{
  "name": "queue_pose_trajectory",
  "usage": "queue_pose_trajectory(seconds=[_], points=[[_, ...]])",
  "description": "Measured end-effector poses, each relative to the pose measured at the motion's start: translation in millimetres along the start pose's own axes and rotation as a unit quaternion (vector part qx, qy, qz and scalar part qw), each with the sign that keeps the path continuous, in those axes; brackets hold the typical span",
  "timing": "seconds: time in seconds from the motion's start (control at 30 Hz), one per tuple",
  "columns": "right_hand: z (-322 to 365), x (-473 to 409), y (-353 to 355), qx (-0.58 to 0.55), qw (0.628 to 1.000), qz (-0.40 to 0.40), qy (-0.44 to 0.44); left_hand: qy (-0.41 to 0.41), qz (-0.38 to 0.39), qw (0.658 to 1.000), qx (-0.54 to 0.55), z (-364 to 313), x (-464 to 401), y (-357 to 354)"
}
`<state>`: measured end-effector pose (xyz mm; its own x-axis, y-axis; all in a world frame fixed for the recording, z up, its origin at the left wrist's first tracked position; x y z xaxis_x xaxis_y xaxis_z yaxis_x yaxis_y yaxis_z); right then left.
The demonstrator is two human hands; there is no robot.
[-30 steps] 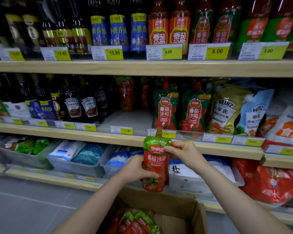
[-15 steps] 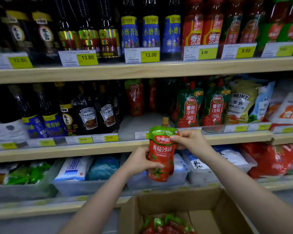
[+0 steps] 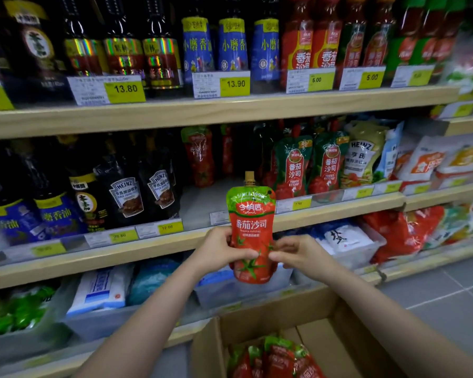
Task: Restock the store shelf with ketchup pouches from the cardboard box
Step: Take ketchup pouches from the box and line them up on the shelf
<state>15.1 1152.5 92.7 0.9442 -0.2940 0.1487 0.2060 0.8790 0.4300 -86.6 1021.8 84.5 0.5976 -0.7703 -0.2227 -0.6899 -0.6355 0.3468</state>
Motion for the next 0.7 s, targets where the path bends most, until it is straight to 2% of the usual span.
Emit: queue_pose_trajectory(seconds=[0.07, 0.4, 0.53, 0.63, 0.7], points=[[-11, 4, 0, -0.014, 1.0, 0.022, 0.004, -0.007, -0.008, 1.0, 0.001, -7, -5, -5], [-20, -8, 31, -0.129, 0.992, -0.005, 0.011, -0.012, -0.068, 0.997, 0.03, -18, -13, -10], [-15, -16, 29, -0.086, 0.996, 0.007, 0.037, -0.019, -0.107, 0.994, -0.01, -23, -14, -6], [14, -22, 31, -0.102, 0.992, 0.015, 0.079, -0.047, -0.133, 0.989, -0.049, -33, -21, 1], [39, -28, 39, -0.087, 0.989, -0.008, 0.117, -0.075, -0.158, 0.981, -0.088, -47, -31, 11]])
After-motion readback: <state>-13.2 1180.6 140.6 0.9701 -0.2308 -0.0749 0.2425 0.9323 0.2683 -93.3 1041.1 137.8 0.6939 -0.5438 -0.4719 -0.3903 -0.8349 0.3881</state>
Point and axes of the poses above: each hand's wrist, its own x-axis away from the middle knuckle, its own y-axis out of the back of the hand, z = x × y, the point moved 8 cm from there along -x, towards the middle knuckle, and after that the axes turned 11 degrees about -y, right-handed, at the moved point
